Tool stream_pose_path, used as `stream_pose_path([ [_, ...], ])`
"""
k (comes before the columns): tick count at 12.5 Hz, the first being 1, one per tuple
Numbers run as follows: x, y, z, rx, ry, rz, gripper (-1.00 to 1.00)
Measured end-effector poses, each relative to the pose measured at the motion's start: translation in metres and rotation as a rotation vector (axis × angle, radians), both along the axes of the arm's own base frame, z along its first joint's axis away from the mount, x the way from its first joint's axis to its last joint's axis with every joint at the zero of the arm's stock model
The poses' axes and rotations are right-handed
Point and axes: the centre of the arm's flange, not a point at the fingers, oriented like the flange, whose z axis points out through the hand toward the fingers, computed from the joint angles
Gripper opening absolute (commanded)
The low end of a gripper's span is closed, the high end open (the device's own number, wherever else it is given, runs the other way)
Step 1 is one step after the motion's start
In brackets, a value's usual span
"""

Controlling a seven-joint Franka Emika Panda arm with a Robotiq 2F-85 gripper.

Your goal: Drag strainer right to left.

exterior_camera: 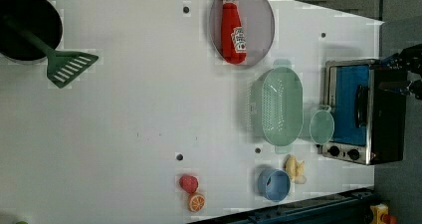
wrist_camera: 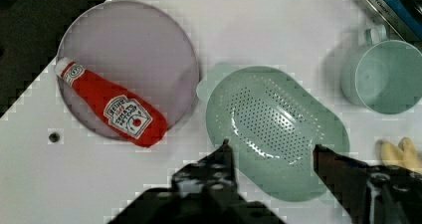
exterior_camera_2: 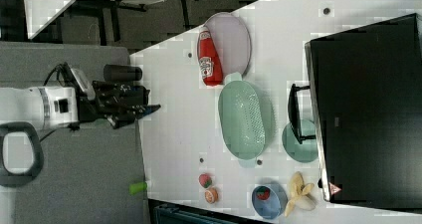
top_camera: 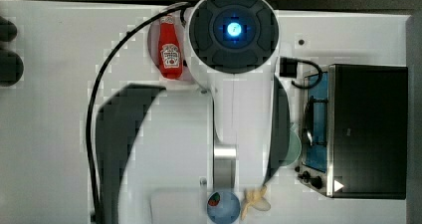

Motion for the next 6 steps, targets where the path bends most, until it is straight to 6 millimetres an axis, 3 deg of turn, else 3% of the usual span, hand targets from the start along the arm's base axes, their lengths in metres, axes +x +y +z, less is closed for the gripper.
stream_pose_path([
  [1,-0.044,-0.006,-0.009,-0.016,0.086,-0.007,0.60],
  [3,-0.136,-0.021,0.003,-0.001,0.184,-0.051,0.99],
  [4,-0.166,-0.029,0.014,-0.003,0.158,-0.073,1.00],
  [6,-0.192,-0.037,0.054,-0.001,0.027,-0.112,1.00],
])
